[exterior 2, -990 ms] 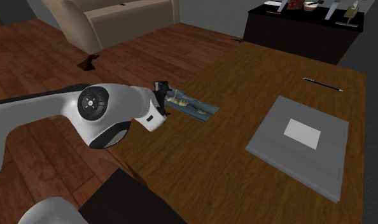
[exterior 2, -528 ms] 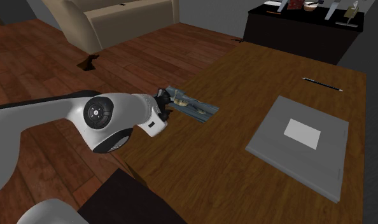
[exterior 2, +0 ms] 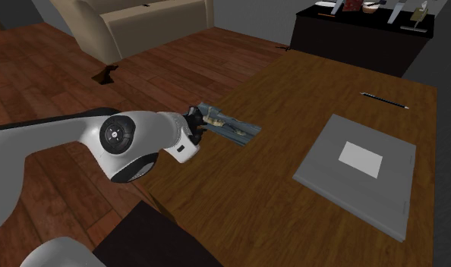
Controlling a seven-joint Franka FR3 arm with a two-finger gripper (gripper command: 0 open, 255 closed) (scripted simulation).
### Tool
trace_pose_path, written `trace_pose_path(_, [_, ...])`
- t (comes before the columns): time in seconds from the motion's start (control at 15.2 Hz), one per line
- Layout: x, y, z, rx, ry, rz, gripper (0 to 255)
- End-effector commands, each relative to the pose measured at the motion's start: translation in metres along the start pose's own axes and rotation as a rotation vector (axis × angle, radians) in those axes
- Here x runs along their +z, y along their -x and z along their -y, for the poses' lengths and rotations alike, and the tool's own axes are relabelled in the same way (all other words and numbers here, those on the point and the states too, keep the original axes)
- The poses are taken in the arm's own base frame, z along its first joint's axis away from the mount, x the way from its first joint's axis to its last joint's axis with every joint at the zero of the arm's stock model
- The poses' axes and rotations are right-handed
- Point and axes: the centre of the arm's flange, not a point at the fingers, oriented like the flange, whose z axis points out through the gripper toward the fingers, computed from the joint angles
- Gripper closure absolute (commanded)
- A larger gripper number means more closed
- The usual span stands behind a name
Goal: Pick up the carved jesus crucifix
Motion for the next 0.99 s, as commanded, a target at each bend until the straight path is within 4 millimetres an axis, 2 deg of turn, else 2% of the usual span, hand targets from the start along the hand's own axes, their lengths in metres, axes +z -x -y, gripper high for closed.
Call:
trace_pose_path(0.0, [-0.004, 0.000, 0.004, 0.000, 0.000, 0.001, 255])
trace_pose_path(0.92, [-0.049, -0.011, 0.062, 0.000, 0.000, 0.001, 255])
